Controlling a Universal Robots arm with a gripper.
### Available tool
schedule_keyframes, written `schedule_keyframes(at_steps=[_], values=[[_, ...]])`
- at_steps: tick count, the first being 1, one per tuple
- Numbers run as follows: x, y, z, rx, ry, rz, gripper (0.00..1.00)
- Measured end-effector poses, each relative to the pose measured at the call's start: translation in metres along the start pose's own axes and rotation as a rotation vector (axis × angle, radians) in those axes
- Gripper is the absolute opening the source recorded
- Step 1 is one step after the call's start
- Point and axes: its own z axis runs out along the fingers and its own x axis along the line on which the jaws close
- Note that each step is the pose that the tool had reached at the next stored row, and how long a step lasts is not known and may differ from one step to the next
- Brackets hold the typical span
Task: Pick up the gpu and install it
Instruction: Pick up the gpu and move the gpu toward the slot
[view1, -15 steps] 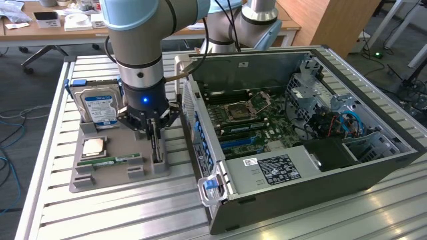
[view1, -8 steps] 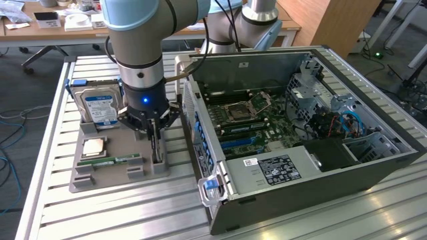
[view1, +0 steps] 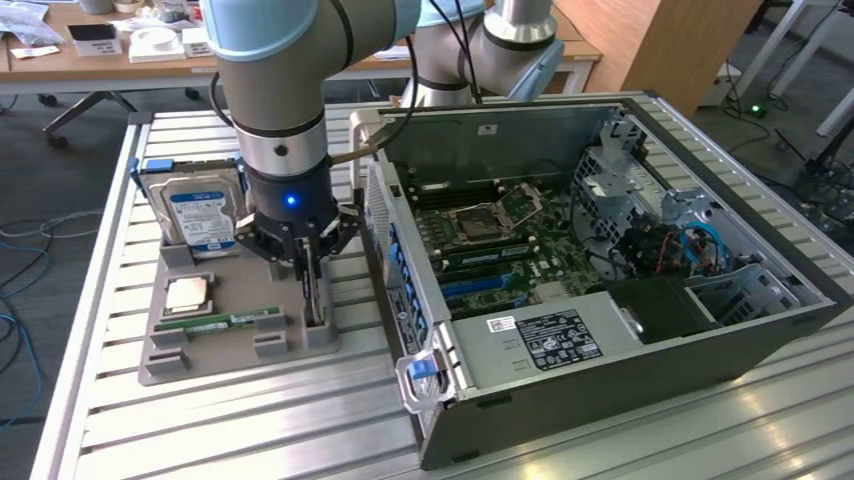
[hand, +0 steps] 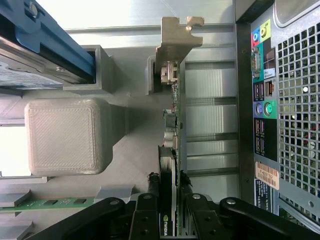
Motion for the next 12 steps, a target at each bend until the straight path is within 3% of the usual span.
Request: schedule_keyframes(at_steps=[12], values=[[0.0000,0.0000,0.0000,-0.0010,0.0008,-0.035,0.26]])
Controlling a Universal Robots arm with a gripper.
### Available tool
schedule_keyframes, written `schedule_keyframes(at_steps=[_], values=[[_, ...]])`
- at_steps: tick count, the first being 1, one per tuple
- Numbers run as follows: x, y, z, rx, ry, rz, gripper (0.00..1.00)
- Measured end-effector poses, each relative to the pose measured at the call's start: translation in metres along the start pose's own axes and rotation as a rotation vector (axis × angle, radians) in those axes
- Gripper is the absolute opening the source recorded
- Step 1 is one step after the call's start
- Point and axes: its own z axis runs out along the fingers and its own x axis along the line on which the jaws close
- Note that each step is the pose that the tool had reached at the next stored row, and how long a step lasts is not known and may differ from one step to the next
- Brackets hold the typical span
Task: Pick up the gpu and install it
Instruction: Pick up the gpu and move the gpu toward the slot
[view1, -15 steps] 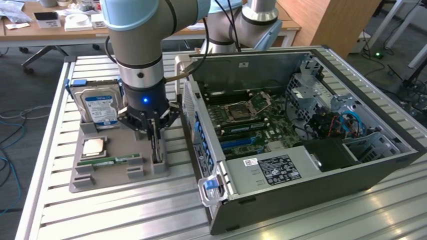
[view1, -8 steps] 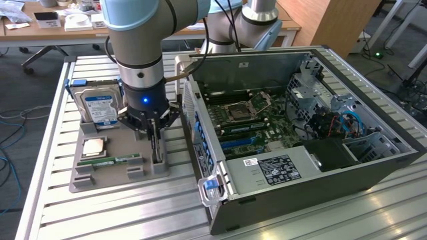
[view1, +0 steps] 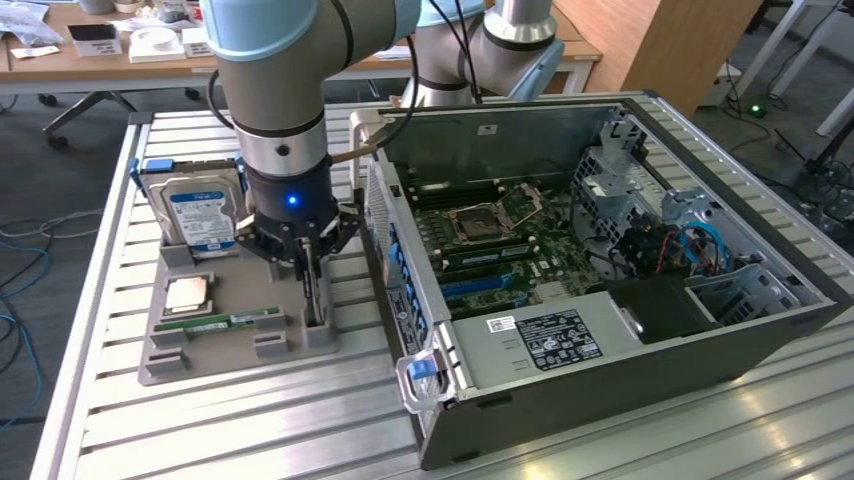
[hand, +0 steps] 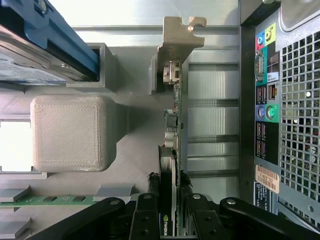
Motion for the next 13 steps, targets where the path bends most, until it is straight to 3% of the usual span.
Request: schedule_keyframes(at_steps=[8,13], values=[[0.0000,0.0000,0.0000,-0.0014,0.0013,-0.050,0.26],[0.0000,0.0000,0.0000,-0.0015,0.0014,-0.051,0.26]])
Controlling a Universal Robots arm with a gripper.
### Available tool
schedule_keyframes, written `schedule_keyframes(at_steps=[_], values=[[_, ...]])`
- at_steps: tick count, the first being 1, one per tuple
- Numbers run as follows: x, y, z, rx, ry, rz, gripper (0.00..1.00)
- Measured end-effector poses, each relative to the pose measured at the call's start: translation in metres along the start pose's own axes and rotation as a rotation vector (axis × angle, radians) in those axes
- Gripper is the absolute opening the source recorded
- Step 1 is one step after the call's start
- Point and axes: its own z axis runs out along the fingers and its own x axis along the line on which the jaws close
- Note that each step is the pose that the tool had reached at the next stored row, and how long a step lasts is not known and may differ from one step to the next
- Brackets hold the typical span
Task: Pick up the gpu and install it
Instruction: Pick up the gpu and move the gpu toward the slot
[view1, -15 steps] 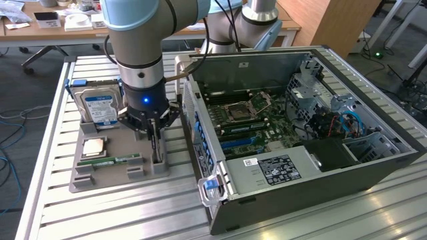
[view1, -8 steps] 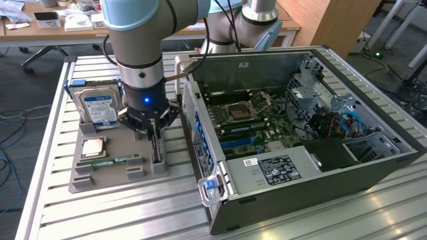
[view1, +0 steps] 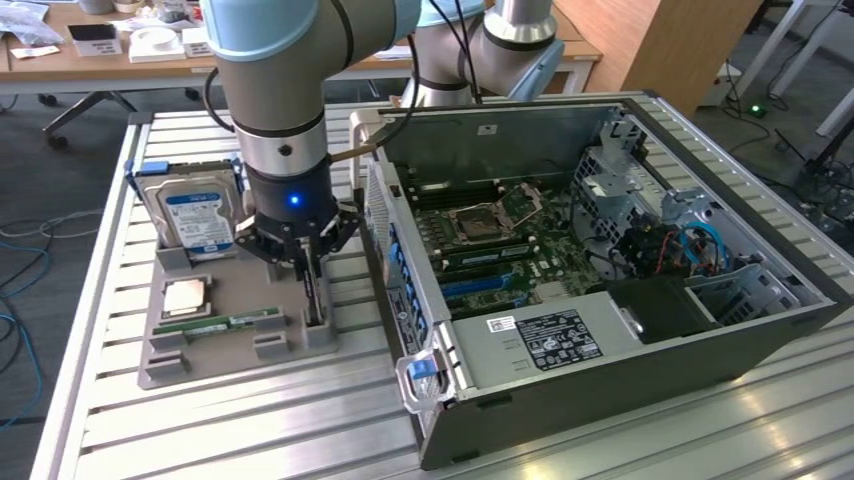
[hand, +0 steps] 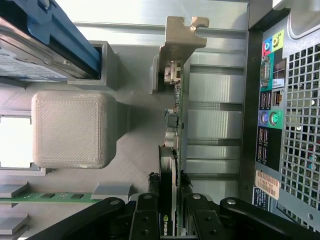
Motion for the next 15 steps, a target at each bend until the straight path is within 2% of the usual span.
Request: schedule_keyframes(at_steps=[7,15], values=[[0.000,0.0000,-0.0020,0.0001,0.0001,0.000,0.26],[0.000,0.0003,-0.0108,0.0000,0.0000,0.000,0.26]])
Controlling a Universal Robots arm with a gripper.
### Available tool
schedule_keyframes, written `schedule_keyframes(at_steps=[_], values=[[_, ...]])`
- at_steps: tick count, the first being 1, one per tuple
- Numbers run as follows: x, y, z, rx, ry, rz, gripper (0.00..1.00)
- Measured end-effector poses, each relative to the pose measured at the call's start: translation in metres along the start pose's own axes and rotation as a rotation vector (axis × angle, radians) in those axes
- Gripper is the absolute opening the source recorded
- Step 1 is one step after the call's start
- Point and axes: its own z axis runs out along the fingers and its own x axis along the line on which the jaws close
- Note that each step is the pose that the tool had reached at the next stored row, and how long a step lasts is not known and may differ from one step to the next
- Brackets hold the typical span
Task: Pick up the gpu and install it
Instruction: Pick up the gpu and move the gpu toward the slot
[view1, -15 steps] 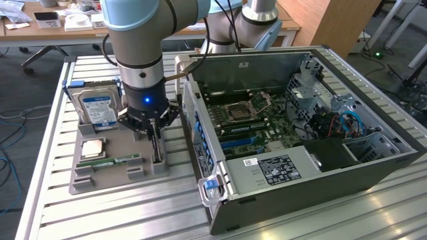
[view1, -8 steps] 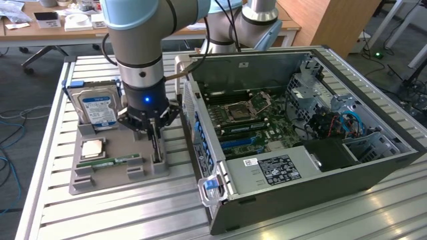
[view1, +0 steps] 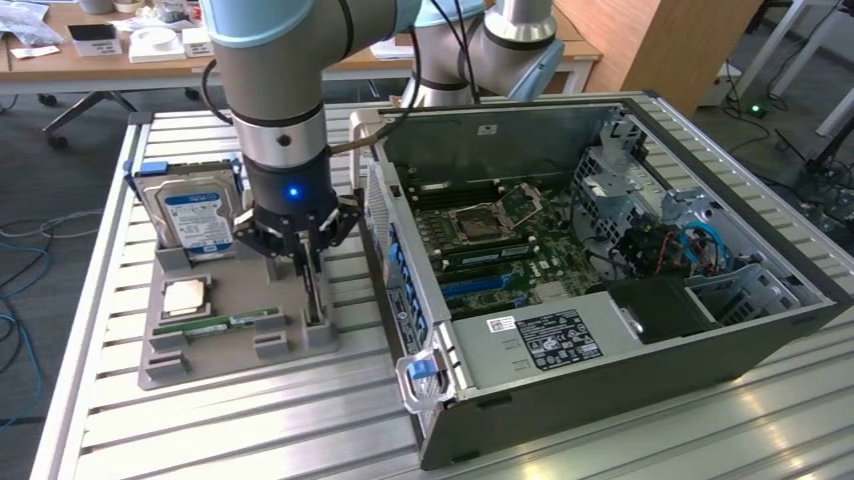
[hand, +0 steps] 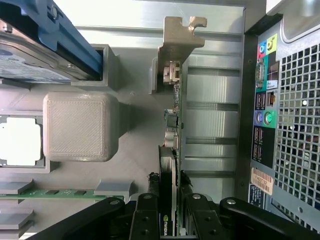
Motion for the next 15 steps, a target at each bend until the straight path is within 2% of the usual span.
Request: schedule_keyframes(at_steps=[15], values=[[-0.001,0.0007,-0.0252,0.0000,-0.0001,0.000,0.26]])
